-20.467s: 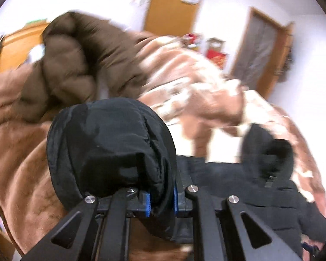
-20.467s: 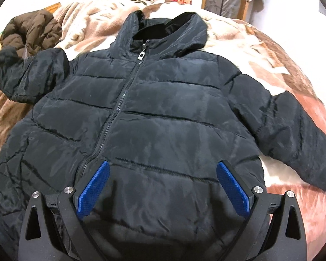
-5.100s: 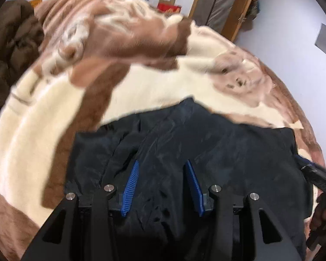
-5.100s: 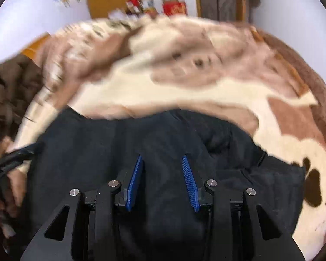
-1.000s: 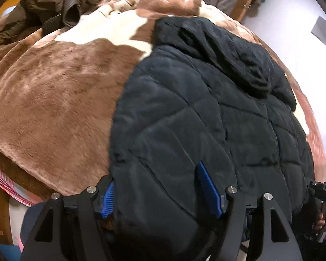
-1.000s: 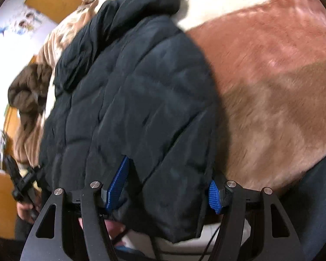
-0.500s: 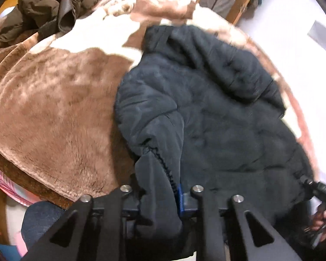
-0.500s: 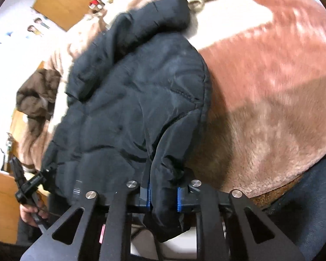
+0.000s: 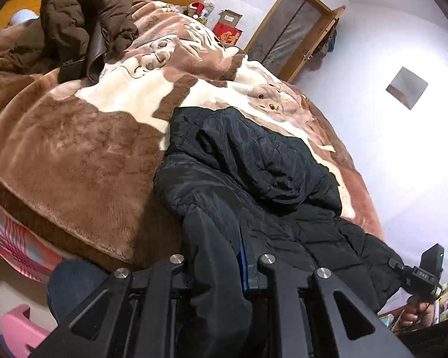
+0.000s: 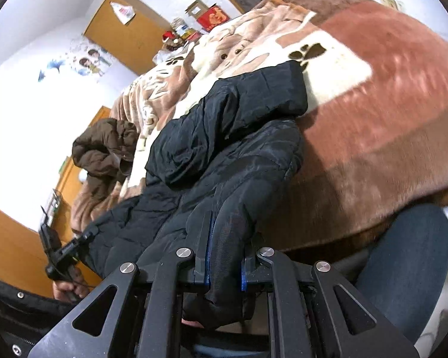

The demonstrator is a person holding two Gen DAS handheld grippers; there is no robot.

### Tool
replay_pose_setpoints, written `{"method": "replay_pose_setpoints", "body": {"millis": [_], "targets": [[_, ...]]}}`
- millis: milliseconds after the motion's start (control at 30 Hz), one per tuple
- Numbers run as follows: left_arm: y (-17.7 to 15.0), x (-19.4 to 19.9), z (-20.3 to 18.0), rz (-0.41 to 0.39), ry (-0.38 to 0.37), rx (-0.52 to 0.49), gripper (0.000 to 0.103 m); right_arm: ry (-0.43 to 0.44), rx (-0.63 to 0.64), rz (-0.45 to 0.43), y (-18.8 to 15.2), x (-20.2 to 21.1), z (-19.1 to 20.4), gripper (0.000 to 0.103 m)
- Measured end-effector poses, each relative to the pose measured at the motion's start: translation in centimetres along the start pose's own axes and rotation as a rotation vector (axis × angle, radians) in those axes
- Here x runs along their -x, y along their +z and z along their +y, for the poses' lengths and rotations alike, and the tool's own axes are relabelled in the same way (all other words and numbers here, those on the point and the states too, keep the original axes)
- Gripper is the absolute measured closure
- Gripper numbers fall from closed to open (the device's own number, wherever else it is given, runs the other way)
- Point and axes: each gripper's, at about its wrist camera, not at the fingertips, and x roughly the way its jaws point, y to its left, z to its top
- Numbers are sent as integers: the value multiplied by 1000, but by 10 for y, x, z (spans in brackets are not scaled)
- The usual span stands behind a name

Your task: Fold large clothes

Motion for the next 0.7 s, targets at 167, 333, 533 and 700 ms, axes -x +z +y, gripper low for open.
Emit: {"method": "replay_pose_setpoints", "body": {"millis": [167,333,533,700], "targets": [[16,5,-9,-41,-22,-2,85,39,11,-51,24,1,13,90],[50,-2,-15,-99,-49,18,85,89,2,-107,62,-2,20,90],[106,-26,-20,-143,-63,49,85,114,-35,-163,123,-20,23,89],[153,-69,-20,-145,-39,62,84,63,-49,-158,180,-64,26,89]]}}
